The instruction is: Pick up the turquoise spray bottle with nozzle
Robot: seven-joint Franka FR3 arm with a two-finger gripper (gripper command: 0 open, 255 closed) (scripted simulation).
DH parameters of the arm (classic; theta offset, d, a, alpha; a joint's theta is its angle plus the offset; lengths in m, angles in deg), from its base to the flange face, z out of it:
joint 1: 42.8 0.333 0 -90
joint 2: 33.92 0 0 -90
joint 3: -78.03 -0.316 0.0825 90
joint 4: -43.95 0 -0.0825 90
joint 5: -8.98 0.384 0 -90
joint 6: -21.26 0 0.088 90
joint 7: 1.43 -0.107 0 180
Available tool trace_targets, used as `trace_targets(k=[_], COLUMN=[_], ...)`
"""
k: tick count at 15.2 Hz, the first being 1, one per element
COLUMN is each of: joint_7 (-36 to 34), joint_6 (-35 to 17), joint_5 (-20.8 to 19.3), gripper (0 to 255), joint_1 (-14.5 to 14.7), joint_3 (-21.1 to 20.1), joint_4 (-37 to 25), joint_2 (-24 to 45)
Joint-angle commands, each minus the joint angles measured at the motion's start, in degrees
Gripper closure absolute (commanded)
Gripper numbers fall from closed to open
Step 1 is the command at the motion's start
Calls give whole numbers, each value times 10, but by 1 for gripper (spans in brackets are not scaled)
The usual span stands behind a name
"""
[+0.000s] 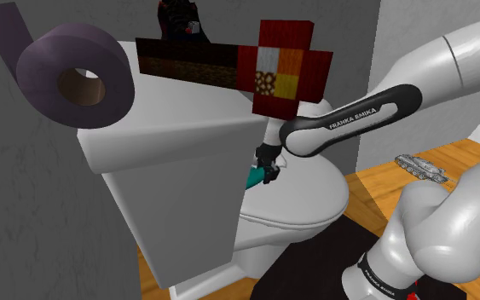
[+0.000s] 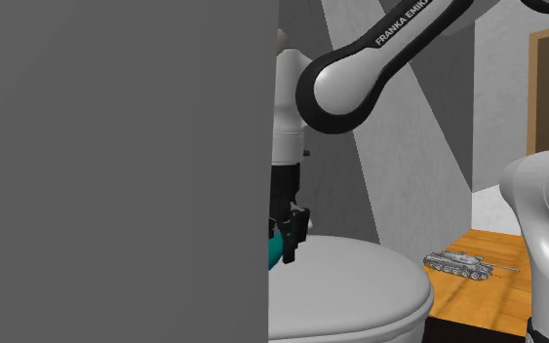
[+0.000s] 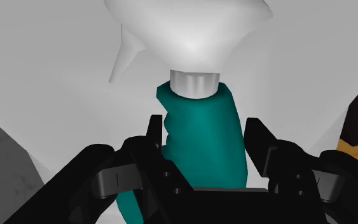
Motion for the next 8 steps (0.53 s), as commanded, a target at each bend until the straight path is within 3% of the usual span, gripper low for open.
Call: trace_targets(k=[1,8], joint_7=[3,9], joint_6=[18,63], joint_5=[2,7], gripper=[255,255], joint_1=[0,2], joint_3=[0,-2], joint_4=[-7,-29], joint_2=[-11,-34])
